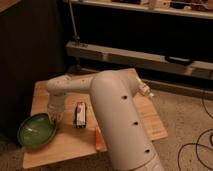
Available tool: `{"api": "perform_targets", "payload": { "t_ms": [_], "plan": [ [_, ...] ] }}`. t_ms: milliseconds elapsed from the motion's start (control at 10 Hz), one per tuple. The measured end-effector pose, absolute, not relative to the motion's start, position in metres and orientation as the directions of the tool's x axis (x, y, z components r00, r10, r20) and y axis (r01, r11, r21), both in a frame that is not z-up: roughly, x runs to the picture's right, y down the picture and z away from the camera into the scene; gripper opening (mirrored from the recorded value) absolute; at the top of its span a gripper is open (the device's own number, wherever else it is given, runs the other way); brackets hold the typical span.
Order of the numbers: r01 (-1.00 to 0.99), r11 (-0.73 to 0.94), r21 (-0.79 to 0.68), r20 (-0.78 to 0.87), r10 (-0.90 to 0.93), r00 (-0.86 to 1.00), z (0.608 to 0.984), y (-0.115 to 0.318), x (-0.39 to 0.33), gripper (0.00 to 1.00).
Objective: Drag the ceramic bowl in a circle
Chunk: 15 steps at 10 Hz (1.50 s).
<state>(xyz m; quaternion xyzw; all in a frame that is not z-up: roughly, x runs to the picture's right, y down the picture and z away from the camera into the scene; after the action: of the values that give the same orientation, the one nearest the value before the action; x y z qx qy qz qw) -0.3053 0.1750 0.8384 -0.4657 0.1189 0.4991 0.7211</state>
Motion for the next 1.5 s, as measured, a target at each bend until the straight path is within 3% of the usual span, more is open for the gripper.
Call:
{"api": "perform_targets", "payload": {
  "t_ms": [300, 500, 800, 1200, 1500],
  "plan": [
    [-0.870, 0.129, -0.475, -0.644, 0.623, 0.444, 0.856, 0.146, -0.290, 0.21],
    [-0.904, 0.156, -0.397, -0.659, 0.638, 0.399, 0.878, 0.119, -0.267, 0.03],
    [-0.945, 0.189, -0.267, -0.678, 0.660, 0.324, 0.899, 0.087, -0.218, 0.00],
    [-0.939, 0.264, -0.222, -0.687, 0.641, 0.343, 0.868, 0.080, -0.184, 0.00],
    [-0.915, 0.333, -0.229, -0.723, 0.571, 0.389, 0.819, 0.132, -0.178, 0.00]
  ]
}}
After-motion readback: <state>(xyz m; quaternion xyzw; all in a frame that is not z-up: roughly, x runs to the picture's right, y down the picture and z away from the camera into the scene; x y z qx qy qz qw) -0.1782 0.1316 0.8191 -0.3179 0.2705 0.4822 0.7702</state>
